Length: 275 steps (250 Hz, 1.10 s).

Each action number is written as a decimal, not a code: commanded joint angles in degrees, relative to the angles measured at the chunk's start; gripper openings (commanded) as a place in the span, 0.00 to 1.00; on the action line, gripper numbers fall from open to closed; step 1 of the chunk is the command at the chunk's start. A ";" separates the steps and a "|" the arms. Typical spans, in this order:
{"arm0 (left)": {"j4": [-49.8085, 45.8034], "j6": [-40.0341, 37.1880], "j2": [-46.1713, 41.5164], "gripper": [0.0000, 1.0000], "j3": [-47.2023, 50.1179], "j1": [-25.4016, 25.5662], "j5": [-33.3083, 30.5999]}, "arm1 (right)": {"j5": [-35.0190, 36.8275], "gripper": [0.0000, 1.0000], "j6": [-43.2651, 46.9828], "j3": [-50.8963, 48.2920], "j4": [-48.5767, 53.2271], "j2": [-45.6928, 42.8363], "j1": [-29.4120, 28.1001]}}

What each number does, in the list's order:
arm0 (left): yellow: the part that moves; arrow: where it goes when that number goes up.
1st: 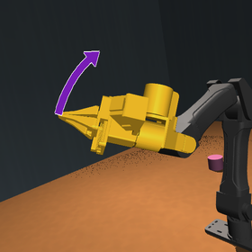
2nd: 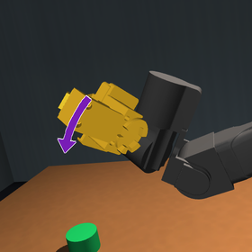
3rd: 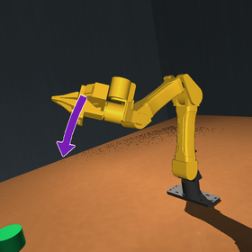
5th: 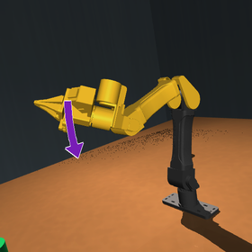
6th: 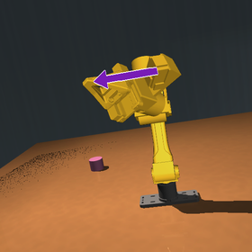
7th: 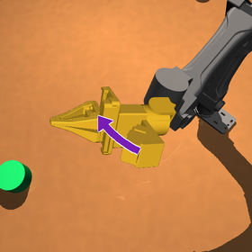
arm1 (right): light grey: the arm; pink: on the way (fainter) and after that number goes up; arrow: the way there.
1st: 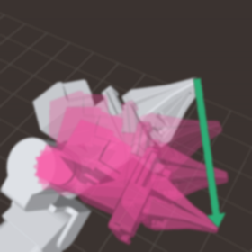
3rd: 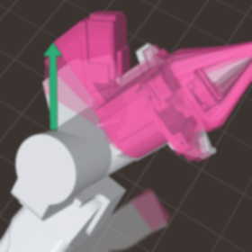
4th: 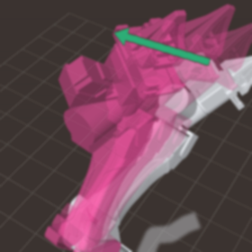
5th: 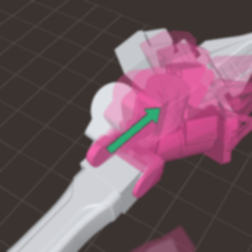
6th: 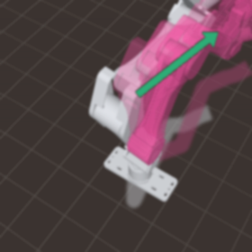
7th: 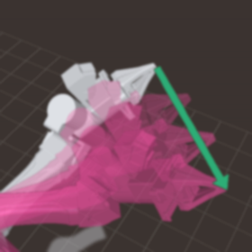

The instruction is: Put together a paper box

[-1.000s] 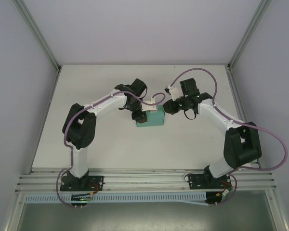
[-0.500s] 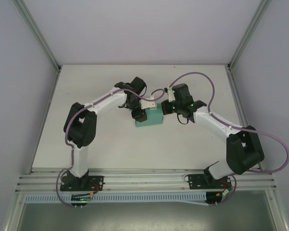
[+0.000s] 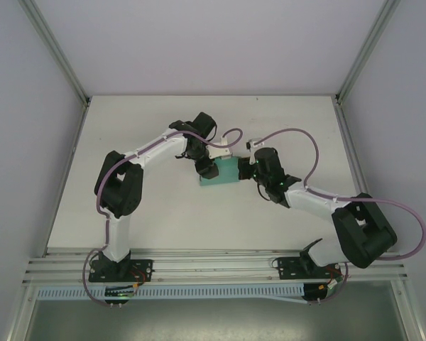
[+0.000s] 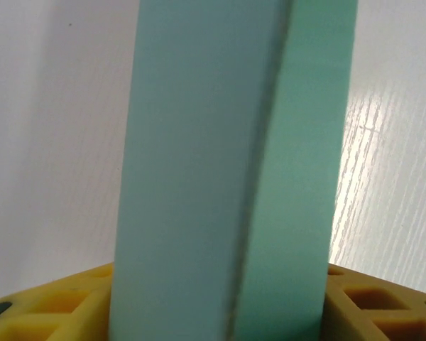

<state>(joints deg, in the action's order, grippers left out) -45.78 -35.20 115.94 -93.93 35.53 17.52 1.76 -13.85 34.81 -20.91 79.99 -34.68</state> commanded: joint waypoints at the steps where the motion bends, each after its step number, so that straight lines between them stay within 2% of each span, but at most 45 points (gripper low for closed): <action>1: 2.73 1.14 0.30 0.61 -0.55 0.76 1.87 | 0.06 0.00 0.61 -5.00 1.49 3.90 -1.68; 54: 1.65 0.99 -2.88 0.81 -0.43 0.84 2.77 | 2.06 0.00 -1.30 0.83 9.32 3.52 -2.20; 64: 1.89 1.01 -3.88 0.88 0.09 0.86 3.21 | 2.49 0.00 -1.64 2.09 11.24 3.14 -2.29; 72: 2.45 1.01 -4.89 0.98 0.77 0.86 3.32 | 3.09 0.00 -2.00 2.90 12.39 2.73 -2.41; 108: 6.07 3.30 -9.29 0.99 4.35 0.86 1.87 | 3.86 0.00 -2.76 5.09 17.12 1.56 -2.59; 169: 9.08 9.90 -15.68 0.99 10.77 0.38 -6.04 | 3.96 0.00 -3.87 9.18 23.77 1.91 -3.29; 188: 8.97 11.21 -16.66 0.91 12.58 -0.70 -7.66 | 3.60 0.00 -3.82 10.84 25.86 2.05 -3.42; 217: 6.50 13.01 -16.62 0.62 13.15 -2.94 -8.10 | 3.70 0.00 -3.84 13.92 30.21 2.79 -3.45; 257: 7.09 12.01 -16.56 0.57 14.95 -3.29 -7.63 | 1.68 0.00 -3.46 16.88 32.96 4.36 -3.39; 275: 6.88 12.07 -16.21 0.51 14.65 -3.26 -8.62 | 1.67 0.00 -3.73 18.08 34.19 4.92 -3.35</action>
<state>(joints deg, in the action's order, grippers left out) -37.82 -23.51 100.03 -79.35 32.01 9.91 4.91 -16.91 51.20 5.91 83.09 -37.52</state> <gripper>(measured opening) 0.544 0.043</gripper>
